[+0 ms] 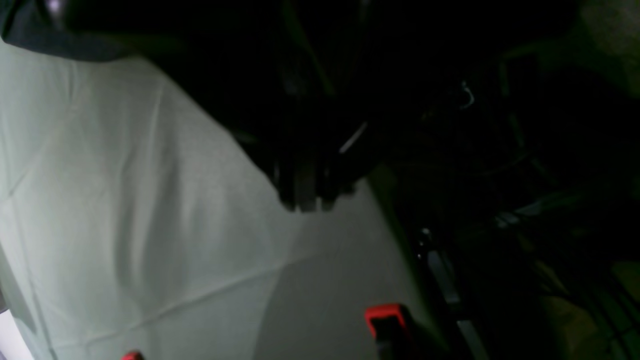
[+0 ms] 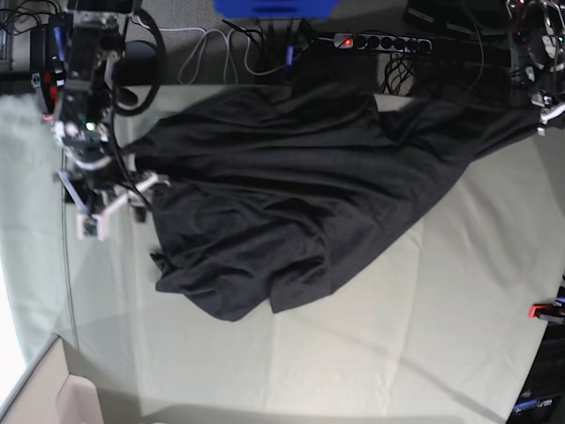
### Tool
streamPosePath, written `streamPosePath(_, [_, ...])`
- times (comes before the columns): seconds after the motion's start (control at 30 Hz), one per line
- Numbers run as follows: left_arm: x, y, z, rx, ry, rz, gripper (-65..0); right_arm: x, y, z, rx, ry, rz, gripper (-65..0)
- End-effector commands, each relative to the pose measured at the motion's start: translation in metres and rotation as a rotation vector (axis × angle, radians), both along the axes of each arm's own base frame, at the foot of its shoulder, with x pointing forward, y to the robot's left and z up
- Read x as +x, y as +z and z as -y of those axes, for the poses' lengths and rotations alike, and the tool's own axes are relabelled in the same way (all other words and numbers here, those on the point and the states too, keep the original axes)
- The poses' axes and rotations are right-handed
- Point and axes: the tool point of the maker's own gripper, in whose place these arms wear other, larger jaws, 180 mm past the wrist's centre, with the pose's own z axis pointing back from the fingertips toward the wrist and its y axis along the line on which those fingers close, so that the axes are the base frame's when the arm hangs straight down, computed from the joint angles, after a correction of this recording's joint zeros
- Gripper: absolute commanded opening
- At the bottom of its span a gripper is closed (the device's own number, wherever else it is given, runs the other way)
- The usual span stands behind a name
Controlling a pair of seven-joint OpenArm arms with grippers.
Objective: Layout the t-shirt on the table in an organized manner, then fold the t-shirt properly
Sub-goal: 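Drag the shirt outward with both grippers to spread it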
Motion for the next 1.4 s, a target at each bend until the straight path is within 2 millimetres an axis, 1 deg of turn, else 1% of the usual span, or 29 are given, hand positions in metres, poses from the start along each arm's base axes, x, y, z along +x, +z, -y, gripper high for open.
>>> streamPosePath(0.0, [0.004, 0.013, -0.007, 0.037, 0.0, 0.027, -64.9, 0.018, 0.018, -0.003, -0.005, 0.017, 0.071, -20.6])
streamPosePath(0.1, [0.006, 0.013, -0.007, 0.037, -0.002, 0.03, -64.9, 0.039, 0.021, -0.019, 0.003, 0.068, 0.086, -15.7])
streamPosePath(0.17, [0.006, 0.014, -0.007, 0.039, -0.003, 0.03, -64.9, 0.057, 0.019, -0.024, 0.013, 0.079, 0.088, -14.0])
streamPosePath(0.23, [0.006, 0.015, -0.008, 0.043, -0.005, 0.029, -64.9, 0.075, 0.017, -0.024, 0.024, 0.075, 0.083, -13.9])
streamPosePath(0.37, [0.003, 0.013, -0.009, 0.042, -0.001, 0.021, -64.9, 0.1, -0.003, -0.025, 0.053, 0.066, 0.03, -13.9])
streamPosePath(0.47, [0.0, 0.01, -0.009, 0.037, 0.005, 0.016, -64.9, 0.114, -0.016, -0.026, 0.074, 0.061, -0.017, -14.0])
streamPosePath(0.6, [0.001, 0.011, -0.009, 0.037, 0.005, 0.019, -64.9, 0.127, -0.028, -0.023, 0.088, 0.054, -0.067, -14.4])
streamPosePath(0.63, [0.002, 0.011, -0.009, 0.037, 0.005, 0.02, -64.9, 0.128, -0.031, -0.023, 0.09, 0.053, -0.077, -15.9])
streamPosePath(0.7, [0.003, 0.012, -0.009, 0.039, 0.006, 0.024, -64.9, 0.129, -0.035, -0.022, 0.093, 0.05, -0.093, -21.8])
streamPosePath(0.73, [0.003, 0.012, -0.009, 0.039, 0.006, 0.025, -64.9, 0.13, -0.037, -0.021, 0.093, 0.049, -0.101, -27.0])
streamPosePath(0.77, [0.004, 0.013, -0.009, 0.038, 0.006, 0.027, -64.9, 0.13, -0.038, -0.016, 0.087, 0.045, -0.107, -34.2])
streamPosePath(0.87, [0.005, 0.012, -0.009, 0.033, 0.007, 0.031, -64.9, 0.13, -0.039, -0.012, 0.082, 0.041, -0.095, -61.8])
streamPosePath(0.9, [0.005, 0.013, -0.008, 0.033, 0.005, 0.032, -64.9, 0.13, -0.039, -0.011, 0.083, 0.039, -0.093, -65.0])
streamPosePath(0.93, [0.01, 0.015, -0.007, 0.033, 0.002, 0.046, -64.9, 0.129, -0.039, -0.01, 0.082, 0.037, -0.095, -65.0])
streamPosePath(0.97, [0.014, 0.017, -0.007, 0.033, 0.0, 0.056, -64.9, 0.126, -0.04, -0.003, 0.072, 0.031, -0.096, -64.4])
streamPosePath(1.0, [0.016, 0.018, -0.007, 0.033, 0.0, 0.062, -64.9, 0.124, -0.038, 0.005, 0.055, 0.026, -0.09, -65.0])
streamPosePath(1.07, [0.017, 0.019, -0.007, 0.032, 0.0, 0.066, -64.9, 0.117, -0.03, 0.013, 0.028, 0.027, -0.063, -65.0])
streamPosePath(1.13, [0.02, 0.022, -0.006, 0.035, -0.003, 0.077, -64.9, 0.11, -0.011, 0.026, -0.008, 0.016, -0.005, -65.0])
streamPosePath(1.2, [0.033, 0.037, -0.003, 0.047, -0.017, 0.122, -64.9, 0.095, 0.012, 0.044, -0.04, -0.017, 0.063, -65.0])
streamPosePath(1.3, [0.042, 0.051, 0.01, 0.044, -0.027, 0.178, -64.9, 0.074, 0.043, 0.064, -0.082, -0.061, 0.145, -65.0])
streamPosePath(1.37, [0.047, 0.063, 0.015, 0.052, -0.039, 0.211, -64.9, 0.06, 0.054, 0.075, -0.105, -0.086, 0.169, -65.0])
